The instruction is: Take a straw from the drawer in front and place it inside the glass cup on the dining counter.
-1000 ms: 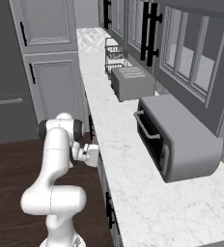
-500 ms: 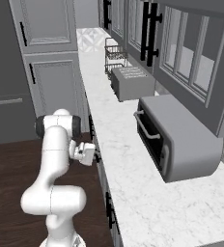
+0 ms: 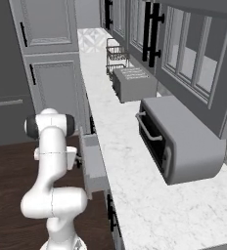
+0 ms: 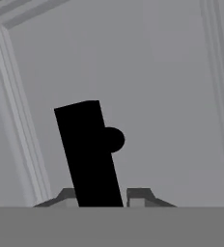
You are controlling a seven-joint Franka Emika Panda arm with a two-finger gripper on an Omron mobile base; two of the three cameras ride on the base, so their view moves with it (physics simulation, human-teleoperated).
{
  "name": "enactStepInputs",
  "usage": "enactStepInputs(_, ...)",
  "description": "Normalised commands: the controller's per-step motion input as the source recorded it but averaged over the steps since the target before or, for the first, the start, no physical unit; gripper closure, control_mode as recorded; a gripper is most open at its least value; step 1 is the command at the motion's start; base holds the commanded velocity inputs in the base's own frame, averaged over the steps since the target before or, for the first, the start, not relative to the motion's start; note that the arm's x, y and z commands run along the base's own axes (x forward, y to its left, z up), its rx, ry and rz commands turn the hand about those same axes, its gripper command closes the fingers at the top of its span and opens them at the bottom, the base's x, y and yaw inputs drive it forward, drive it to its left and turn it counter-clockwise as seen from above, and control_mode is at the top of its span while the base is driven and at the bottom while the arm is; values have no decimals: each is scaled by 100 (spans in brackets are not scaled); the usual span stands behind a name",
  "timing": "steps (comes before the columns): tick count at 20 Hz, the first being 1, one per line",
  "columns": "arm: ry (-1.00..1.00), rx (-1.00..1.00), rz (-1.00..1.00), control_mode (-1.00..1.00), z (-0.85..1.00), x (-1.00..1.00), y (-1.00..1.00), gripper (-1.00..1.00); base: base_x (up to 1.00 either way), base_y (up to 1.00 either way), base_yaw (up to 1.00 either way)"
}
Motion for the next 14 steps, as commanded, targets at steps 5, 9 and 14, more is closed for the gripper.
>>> enactStepInputs(5,8,7,8,-100,0,-39,100,100,0,0,0)
enactStepInputs(9,12,11,8,-100,0,-27,100,100,0,0,0)
enactStepInputs(14,20,25,6,-100,8,-13,82,-100,0,0,0)
